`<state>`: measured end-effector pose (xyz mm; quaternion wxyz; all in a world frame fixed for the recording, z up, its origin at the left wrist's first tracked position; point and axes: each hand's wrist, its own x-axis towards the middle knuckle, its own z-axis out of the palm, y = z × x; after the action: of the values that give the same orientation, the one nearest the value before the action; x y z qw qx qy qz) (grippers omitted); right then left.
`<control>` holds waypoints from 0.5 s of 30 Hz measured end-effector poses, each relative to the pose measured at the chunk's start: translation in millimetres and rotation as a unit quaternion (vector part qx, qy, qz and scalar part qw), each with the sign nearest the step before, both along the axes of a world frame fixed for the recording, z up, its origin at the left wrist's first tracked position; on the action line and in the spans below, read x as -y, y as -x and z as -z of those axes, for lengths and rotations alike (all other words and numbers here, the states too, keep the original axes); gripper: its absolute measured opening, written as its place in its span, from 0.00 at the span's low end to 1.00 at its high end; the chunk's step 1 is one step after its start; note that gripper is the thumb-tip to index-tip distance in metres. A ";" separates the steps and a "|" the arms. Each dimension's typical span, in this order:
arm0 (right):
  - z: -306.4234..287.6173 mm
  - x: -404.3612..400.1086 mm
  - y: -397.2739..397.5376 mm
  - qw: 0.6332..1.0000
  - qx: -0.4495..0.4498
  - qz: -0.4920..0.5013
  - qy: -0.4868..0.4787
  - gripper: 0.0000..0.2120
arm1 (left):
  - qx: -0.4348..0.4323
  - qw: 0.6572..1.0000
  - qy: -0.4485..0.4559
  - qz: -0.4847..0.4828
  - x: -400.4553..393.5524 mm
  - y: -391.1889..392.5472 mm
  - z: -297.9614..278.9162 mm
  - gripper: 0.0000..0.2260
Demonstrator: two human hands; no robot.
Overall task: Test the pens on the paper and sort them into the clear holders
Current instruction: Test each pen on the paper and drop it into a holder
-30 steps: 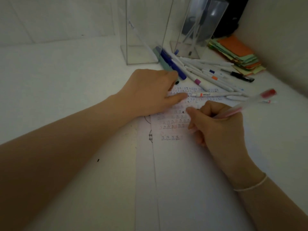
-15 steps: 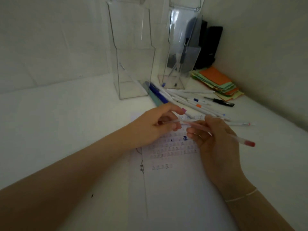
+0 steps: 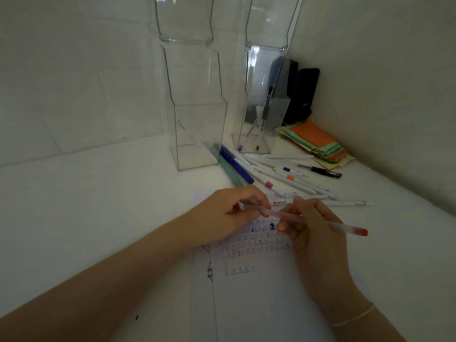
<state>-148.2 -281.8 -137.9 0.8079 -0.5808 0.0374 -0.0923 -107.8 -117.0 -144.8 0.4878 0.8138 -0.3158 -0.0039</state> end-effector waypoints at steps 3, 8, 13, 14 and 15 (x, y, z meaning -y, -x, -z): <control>0.4 0.3 0.1 1.000 -0.002 0.009 -0.009 0.13 | -0.008 1.000 0.004 0.007 -0.6 -0.1 0.8 0.07; 4.7 1.0 0.3 0.999 -0.002 -0.007 0.053 0.12 | 0.004 1.000 -0.010 0.003 0.4 -0.6 1.4 0.06; 5.3 0.7 -1.0 0.995 -0.003 -0.006 0.104 0.08 | 0.022 0.999 -0.031 0.010 -1.1 -1.3 3.0 0.08; 5.7 0.1 -1.5 0.993 -0.001 -0.005 0.118 0.07 | 0.022 0.999 -0.034 0.013 -1.4 -1.3 3.8 0.09; 6.5 0.0 -1.5 0.991 0.004 -0.002 0.132 0.06 | 0.017 0.999 -0.031 0.016 -1.5 -1.1 4.4 0.09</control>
<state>-146.7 -281.8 -144.4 0.7243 -0.6824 0.0205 -0.0968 -106.7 -115.5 -149.2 0.4564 0.8237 -0.3363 -0.0079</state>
